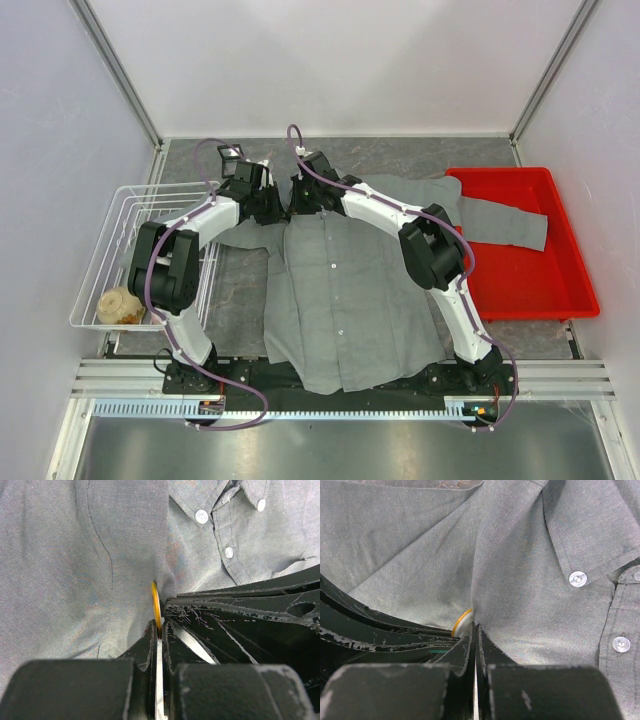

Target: Pin the brooch onto the clothing

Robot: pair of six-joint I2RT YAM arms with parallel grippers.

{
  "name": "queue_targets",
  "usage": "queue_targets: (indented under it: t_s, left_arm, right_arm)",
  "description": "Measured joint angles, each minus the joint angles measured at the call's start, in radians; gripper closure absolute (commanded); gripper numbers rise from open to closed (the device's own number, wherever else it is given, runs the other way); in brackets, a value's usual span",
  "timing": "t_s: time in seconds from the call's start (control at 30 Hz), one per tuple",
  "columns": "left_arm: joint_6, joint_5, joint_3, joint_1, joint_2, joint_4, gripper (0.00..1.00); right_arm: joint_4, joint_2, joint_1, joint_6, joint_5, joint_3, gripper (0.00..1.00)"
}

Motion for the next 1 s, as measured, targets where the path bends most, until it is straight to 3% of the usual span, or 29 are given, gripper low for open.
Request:
queue_targets:
  t_s: [1.0]
  left_arm:
    - [0.001,-0.044,0.02,-0.018,0.0,-0.046,0.98]
  right_arm:
    - [0.01,0.0,-0.014,0.017,-0.016,-0.009,1.0]
